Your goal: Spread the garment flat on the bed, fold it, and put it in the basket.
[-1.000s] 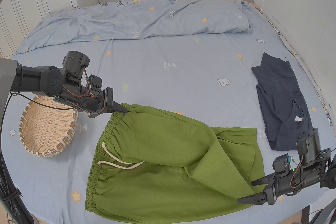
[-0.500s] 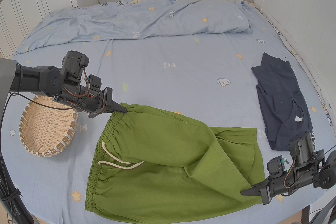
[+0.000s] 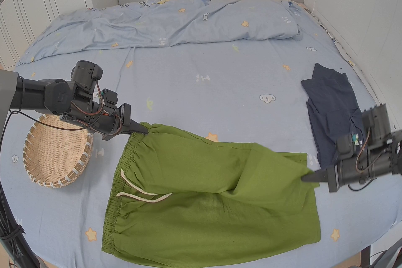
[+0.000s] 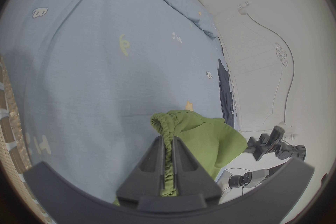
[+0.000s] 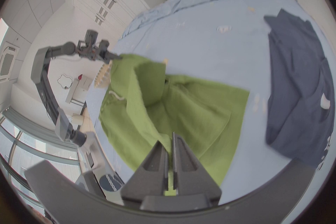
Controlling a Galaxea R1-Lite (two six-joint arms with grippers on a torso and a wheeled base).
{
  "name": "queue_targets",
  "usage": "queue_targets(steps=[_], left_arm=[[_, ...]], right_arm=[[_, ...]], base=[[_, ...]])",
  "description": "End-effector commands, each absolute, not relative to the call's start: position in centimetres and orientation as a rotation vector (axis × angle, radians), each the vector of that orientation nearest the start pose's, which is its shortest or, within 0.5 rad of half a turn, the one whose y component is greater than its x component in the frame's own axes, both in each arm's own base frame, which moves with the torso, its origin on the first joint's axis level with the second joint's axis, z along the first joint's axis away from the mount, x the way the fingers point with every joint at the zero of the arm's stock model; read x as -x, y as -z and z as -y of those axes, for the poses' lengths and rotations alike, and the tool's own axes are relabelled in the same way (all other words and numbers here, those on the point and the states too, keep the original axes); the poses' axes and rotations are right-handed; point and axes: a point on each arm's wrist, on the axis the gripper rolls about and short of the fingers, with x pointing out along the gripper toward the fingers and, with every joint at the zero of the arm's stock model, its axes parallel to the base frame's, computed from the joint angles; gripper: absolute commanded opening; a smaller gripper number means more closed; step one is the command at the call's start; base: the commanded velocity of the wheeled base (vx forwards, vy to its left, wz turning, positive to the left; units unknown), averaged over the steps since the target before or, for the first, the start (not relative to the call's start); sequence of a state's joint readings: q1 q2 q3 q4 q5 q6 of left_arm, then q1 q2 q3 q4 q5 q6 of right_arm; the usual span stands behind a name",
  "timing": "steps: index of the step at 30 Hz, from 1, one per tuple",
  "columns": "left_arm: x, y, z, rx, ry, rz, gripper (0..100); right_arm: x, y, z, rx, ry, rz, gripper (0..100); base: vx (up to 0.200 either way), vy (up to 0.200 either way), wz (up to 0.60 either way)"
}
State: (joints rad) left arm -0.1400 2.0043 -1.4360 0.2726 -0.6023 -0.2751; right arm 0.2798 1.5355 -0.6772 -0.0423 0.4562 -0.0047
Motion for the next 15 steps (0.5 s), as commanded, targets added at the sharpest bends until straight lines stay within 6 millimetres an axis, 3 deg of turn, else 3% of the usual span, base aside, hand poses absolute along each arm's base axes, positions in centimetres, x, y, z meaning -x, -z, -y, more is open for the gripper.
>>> queue_targets(steps=[1,6,15], left_arm=[[-37.7,-17.4,5.2,0.452,0.554,-0.882,0],[-37.9,-18.0,3.8,0.461,0.530,-0.825,0],[-38.7,-18.5,2.6,0.457,0.514,-0.729,0]], right_arm=[[-25.6,-22.4,-5.4,-0.074,-0.609,-0.686,0],[-28.2,-23.5,-5.0,-0.085,-0.579,-0.671,0],[-32.1,-23.3,-4.3,-0.101,-0.541,-0.686,0]], base=[[0.000,0.000,0.00],[0.000,0.000,0.00],[0.000,0.000,0.00]])
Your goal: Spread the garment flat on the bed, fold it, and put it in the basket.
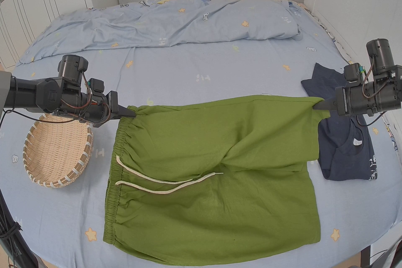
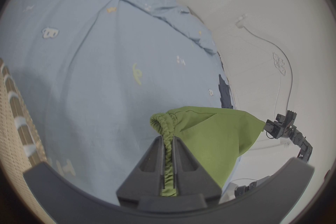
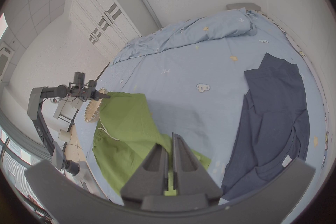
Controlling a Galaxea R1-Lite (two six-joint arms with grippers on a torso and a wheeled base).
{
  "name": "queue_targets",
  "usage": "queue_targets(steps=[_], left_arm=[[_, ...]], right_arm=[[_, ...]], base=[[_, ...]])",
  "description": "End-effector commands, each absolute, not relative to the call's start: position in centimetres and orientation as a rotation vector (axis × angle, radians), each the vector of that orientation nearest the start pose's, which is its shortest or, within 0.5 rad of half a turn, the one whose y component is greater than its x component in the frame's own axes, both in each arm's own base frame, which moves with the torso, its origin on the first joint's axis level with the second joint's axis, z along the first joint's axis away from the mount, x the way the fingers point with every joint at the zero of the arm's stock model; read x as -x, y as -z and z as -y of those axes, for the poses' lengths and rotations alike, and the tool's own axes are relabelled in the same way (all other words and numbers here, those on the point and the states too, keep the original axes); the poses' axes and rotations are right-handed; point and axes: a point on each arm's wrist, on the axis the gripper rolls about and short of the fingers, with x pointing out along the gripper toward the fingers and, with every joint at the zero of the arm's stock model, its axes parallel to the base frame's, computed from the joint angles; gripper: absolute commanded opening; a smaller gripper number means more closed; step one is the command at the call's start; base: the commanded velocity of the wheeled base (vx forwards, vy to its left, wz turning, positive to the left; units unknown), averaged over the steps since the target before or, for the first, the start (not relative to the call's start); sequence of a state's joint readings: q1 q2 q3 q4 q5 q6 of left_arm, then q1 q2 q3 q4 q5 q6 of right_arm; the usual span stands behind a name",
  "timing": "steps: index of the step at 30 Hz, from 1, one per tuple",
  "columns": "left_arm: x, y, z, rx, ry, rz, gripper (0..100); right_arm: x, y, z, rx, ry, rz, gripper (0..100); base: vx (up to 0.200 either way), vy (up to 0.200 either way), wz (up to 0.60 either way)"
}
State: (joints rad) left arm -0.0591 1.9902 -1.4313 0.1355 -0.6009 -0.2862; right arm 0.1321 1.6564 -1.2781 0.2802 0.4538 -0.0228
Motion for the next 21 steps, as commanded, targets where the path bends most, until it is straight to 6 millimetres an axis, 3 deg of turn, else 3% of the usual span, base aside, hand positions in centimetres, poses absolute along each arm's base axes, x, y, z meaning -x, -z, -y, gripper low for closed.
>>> queue_targets(steps=[1,13,21], left_arm=[[-38.8,-18.6,2.5,0.454,0.512,-0.714,0],[-39.6,-18.7,1.1,0.440,0.486,-0.626,0],[-40.1,-18.4,0.4,0.436,0.475,-0.599,0]], right_arm=[[-32.7,-23.3,-4.0,-0.102,-0.532,-0.686,0],[-38.9,-24.7,-5.0,-0.093,-0.544,-0.648,0],[-41.5,-24.8,-5.4,-0.095,-0.546,-0.656,0]], base=[[0.000,0.000,0.00],[0.000,0.000,0.00],[0.000,0.000,0.00]])
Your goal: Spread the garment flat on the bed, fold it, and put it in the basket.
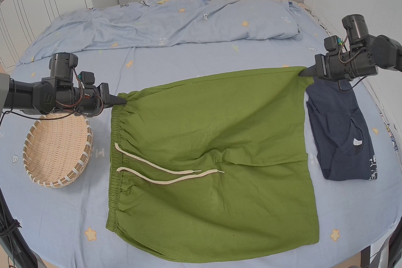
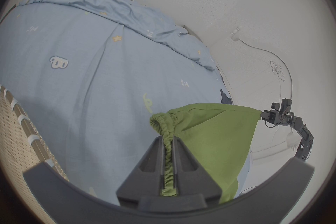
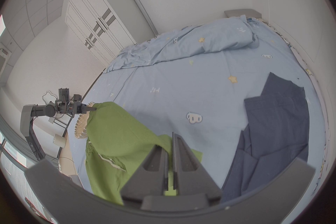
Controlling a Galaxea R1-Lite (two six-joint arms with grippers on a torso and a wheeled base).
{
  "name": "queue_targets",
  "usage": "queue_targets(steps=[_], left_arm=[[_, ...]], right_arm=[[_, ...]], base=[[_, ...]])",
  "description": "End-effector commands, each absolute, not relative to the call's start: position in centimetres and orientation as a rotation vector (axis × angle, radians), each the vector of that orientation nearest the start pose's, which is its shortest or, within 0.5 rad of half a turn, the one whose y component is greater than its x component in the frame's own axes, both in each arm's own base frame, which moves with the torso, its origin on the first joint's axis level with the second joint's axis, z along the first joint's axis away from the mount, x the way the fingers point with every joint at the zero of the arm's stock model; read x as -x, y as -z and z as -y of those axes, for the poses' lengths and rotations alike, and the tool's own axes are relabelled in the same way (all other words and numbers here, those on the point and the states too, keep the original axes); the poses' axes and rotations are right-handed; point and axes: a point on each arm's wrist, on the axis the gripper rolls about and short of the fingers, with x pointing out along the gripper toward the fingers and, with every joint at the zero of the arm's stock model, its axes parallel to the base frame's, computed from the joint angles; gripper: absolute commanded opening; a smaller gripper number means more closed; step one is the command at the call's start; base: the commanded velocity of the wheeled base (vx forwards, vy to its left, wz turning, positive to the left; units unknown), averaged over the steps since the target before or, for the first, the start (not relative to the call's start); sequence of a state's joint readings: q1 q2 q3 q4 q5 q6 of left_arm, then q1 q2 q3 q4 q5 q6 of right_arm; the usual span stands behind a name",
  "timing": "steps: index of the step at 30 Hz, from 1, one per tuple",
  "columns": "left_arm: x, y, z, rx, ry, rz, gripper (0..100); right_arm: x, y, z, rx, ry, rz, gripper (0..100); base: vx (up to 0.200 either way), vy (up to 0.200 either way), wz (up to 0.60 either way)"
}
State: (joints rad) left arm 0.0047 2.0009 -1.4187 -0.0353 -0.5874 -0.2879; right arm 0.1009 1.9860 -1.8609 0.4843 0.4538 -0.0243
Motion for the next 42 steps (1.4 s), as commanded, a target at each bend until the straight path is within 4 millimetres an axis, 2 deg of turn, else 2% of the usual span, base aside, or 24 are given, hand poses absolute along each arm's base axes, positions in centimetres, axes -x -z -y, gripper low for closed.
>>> queue_targets(steps=[1,12,15,27,32,42], left_arm=[[-40.2,-18.2,0.4,0.435,0.476,-0.597,0],[-41.2,-16.8,0.2,0.410,0.427,-0.537,0],[-41.3,-16.6,0.2,0.412,0.426,-0.539,0],[-41.4,-16.7,0.3,0.427,0.427,-0.538,0],[-42.0,-16.3,0.4,0.437,0.429,-0.509,0],[-42.7,-15.8,0.4,0.461,0.432,-0.461,0]], right_arm=[[-41.7,-24.2,-5.5,-0.098,-0.547,-0.678,0],[-43.4,-19.7,-5.9,-0.120,-0.539,-0.829,0],[-43.6,-19.3,-5.9,-0.117,-0.527,-0.840,0],[-44.1,-19.7,-6.0,-0.110,-0.526,-0.771,0],[-44.4,-20.0,-6.0,-0.112,-0.525,-0.734,0],[-44.9,-20.6,-4.9,-0.116,-0.495,-0.672,0]], base=[[0.000,0.000,0.00],[0.000,0.000,0.00],[0.000,0.000,0.00],[0.000,0.000,0.00],[0.000,0.000,0.00],[0.000,0.000,0.00]])
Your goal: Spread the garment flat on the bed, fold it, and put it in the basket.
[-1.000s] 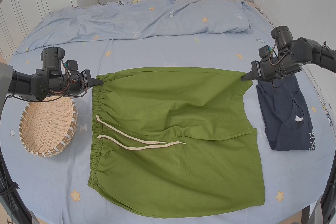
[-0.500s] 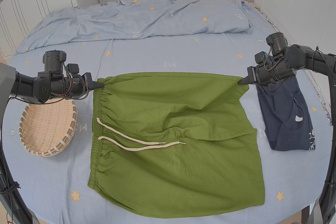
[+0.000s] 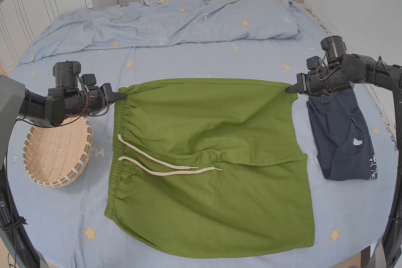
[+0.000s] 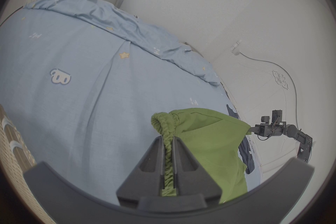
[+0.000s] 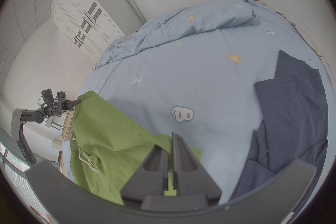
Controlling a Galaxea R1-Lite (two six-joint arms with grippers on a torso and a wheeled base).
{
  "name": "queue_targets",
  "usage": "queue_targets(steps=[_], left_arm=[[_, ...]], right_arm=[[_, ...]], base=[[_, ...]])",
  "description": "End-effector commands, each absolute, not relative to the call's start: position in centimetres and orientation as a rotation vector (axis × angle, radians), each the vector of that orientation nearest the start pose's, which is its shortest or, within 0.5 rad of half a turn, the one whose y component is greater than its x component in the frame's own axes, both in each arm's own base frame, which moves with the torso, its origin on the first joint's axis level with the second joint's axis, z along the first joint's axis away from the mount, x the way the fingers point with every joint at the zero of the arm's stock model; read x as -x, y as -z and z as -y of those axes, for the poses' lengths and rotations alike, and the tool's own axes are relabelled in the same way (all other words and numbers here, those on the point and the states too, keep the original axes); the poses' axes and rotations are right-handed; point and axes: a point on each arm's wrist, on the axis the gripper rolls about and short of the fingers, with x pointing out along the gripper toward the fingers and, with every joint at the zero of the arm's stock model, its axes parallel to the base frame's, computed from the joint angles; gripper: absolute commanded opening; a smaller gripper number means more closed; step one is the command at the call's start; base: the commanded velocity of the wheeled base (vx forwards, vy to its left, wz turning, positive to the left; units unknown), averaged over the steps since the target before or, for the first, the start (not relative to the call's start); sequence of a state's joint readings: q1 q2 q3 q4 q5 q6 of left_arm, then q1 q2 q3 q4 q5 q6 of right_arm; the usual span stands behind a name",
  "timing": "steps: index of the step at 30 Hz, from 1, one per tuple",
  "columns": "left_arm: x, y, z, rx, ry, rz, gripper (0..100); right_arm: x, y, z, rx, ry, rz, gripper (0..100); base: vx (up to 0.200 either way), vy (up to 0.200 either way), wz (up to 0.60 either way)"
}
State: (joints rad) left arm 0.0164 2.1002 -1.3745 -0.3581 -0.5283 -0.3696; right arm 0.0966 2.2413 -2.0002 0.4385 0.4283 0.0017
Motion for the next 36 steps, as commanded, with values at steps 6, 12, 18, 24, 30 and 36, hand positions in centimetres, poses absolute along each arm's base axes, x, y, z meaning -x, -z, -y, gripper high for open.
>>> queue_targets(steps=[6,12,18,24,30,36], left_arm=[[-42.8,-15.7,0.4,0.459,0.432,-0.460,0],[-43.2,-15.5,0.5,0.457,0.435,-0.453,0],[-43.4,-15.2,0.6,0.454,0.441,-0.438,100],[-43.5,-15.5,0.9,0.451,0.449,-0.428,100],[-43.3,-15.9,0.9,0.450,0.452,-0.424,100],[-40.9,-18.5,1.0,0.496,0.453,-0.401,100]], right_arm=[[-44.9,-20.6,-4.5,-0.109,-0.472,-0.669,0],[-45.0,-20.5,-4.4,-0.109,-0.470,-0.674,0],[-44.9,-20.4,-5.0,-0.105,-0.482,-0.680,100],[-45.2,-19.8,-5.1,-0.109,-0.483,-0.692,100],[-44.9,-20.3,-4.6,-0.116,-0.472,-0.688,100],[-41.3,-25.2,-2.7,-0.129,-0.450,-0.660,100]], base=[[0.000,0.000,0.00],[0.000,0.000,0.00],[0.000,0.000,0.00],[0.000,0.000,0.00],[0.000,0.000,0.00],[0.000,0.000,0.00]])
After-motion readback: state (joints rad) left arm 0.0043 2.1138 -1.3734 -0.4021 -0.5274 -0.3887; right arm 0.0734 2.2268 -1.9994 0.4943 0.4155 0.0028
